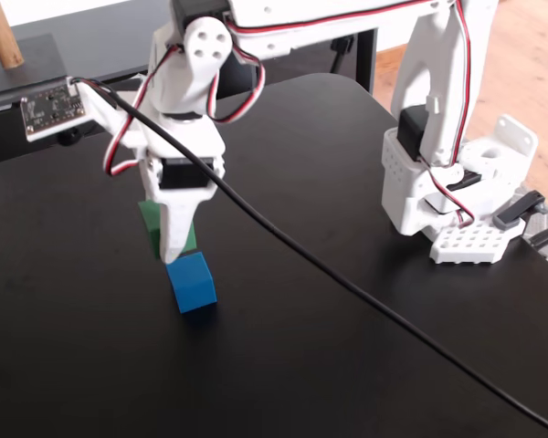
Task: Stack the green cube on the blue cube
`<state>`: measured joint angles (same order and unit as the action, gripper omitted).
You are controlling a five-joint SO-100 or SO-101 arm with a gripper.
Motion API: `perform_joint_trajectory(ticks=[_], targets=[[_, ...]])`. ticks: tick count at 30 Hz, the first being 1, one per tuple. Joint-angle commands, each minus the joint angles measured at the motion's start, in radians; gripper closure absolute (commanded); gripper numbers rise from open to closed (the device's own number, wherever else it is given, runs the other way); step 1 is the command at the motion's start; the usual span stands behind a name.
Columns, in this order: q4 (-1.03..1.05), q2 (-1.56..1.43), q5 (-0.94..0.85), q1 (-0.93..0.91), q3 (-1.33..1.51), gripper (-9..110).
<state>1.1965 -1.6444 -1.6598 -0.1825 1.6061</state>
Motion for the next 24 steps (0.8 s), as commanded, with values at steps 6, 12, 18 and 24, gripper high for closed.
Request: perform_joint_trajectory(ticks=[6,12,18,24], targets=[[-0.107,-0.037,0.052,-0.074,0.069,100],[-0.195,-0.048,0.046,-0.078,0.16,99],[-0.227,-0.048,0.038,-0.072,0.196,99],[-0.202,-0.06,0.063,-0.043,0.206,99]])
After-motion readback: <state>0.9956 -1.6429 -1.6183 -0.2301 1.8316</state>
